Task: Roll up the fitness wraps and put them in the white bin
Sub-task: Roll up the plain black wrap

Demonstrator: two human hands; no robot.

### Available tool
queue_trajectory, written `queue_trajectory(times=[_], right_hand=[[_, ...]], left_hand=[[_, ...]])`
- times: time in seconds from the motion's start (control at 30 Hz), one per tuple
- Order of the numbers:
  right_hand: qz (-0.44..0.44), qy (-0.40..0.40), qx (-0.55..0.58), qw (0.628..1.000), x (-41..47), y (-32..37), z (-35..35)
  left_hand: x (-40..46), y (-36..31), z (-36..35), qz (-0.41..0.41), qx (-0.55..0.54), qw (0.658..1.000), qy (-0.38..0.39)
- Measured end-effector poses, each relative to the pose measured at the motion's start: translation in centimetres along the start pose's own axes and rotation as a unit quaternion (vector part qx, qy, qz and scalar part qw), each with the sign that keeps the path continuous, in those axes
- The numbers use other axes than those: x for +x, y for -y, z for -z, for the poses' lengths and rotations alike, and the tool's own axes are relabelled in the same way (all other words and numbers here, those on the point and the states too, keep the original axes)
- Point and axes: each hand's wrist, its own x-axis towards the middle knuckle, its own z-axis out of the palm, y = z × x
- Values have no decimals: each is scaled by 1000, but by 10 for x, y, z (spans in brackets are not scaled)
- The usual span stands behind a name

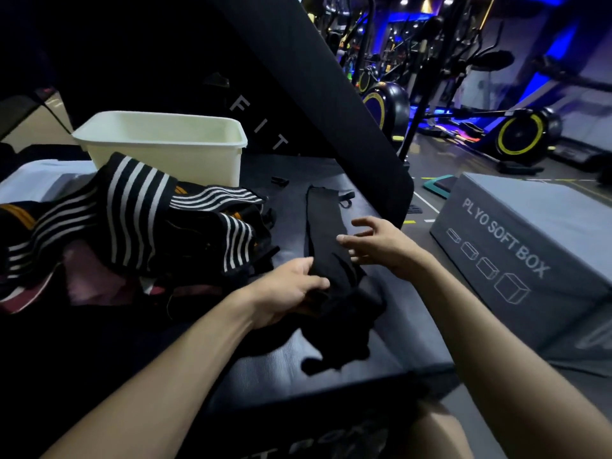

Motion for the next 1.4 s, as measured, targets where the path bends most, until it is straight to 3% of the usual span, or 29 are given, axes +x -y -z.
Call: queue_trajectory(times=[0.17,0.3,0.53,0.73,0.83,0.97,1.13,1.23,1.4], right_hand=[[8,46,-44,998,-96,-18,-6],[86,47,-135,986,-130,-42,-6],[149,-6,-79,986,-149,-65,-29],[144,20,33,989,-148,-67,-25],[162,44,15,986,-157,-67,-32],[192,11,5,981,-164,-72,-42],[180,-67,183,964,-173,-73,-37],[130,-55,337,931,-176,-74,-28],[79,-43,443,892,-173,-76,-19]], left_hand=[[2,5,-13,-40,41,997,-48],[8,13,-18,-80,123,982,-117],[7,21,-18,-88,199,961,-169],[-10,3,-30,-69,252,948,-183],[-15,4,-32,-67,257,947,-184],[-23,10,-34,-52,256,950,-171],[-28,22,-33,-54,209,969,-125],[-39,16,-44,-60,163,978,-112],[-72,17,-53,-156,321,930,-93]])
